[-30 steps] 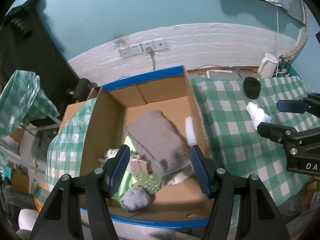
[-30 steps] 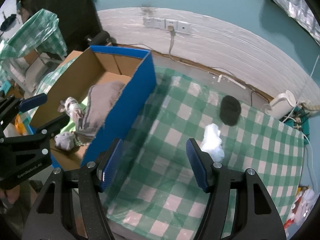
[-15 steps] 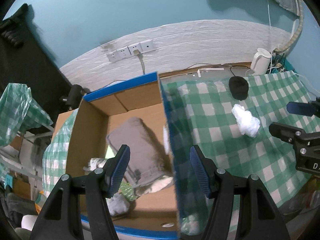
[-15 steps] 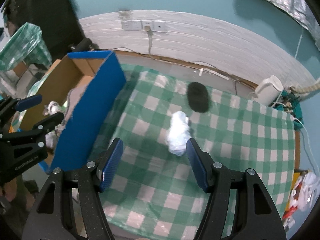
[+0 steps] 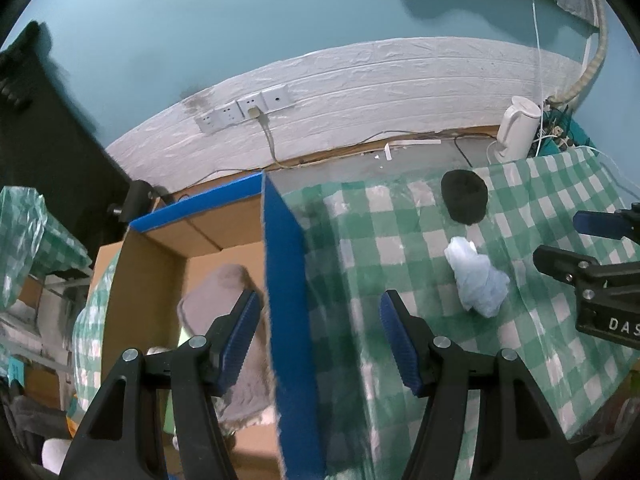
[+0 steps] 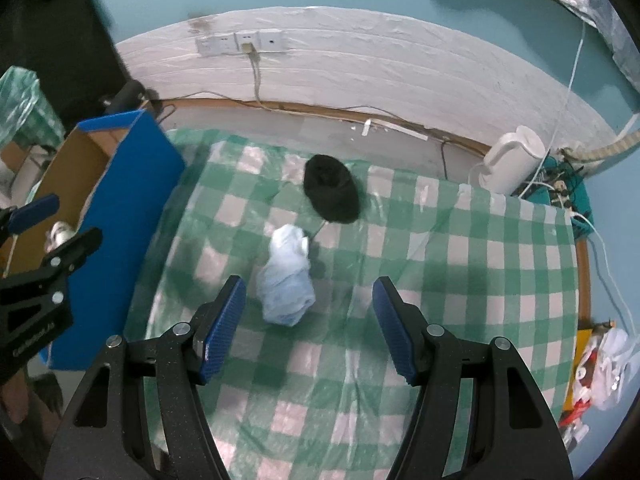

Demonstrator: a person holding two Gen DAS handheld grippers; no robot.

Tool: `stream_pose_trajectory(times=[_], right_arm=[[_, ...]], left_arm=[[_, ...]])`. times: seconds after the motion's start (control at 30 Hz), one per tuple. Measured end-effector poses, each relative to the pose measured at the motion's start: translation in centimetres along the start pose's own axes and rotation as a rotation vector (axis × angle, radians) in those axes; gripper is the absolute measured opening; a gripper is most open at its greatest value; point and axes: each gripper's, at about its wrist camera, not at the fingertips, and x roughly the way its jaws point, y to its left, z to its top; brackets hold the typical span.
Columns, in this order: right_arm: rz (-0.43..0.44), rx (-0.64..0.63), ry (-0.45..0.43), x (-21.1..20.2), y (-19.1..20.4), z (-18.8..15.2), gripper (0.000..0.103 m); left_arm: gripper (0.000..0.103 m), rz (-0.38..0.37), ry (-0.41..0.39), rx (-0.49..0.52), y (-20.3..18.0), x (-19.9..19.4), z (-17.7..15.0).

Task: Organize soft objects
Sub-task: 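Move the right tool to the black beanie while the left tool reaches the white cloth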

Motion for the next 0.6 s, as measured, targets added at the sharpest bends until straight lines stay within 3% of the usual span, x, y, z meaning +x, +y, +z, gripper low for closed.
stream_pose_trajectory(times=[0.23, 0.6], right_arm=[[0.012, 0.032, 0.031, 3.0, -1.4, 1.5, 0.065], [-0.01, -0.021, 0.051, 7.1, -1.7, 4.0, 0.065]], left_arm=[[0.064, 0.011, 0.022, 0.026, -1.4, 2.7, 1.3], [0.064, -0.015, 0.076, 0.035, -3.0, 6.3, 2.4]])
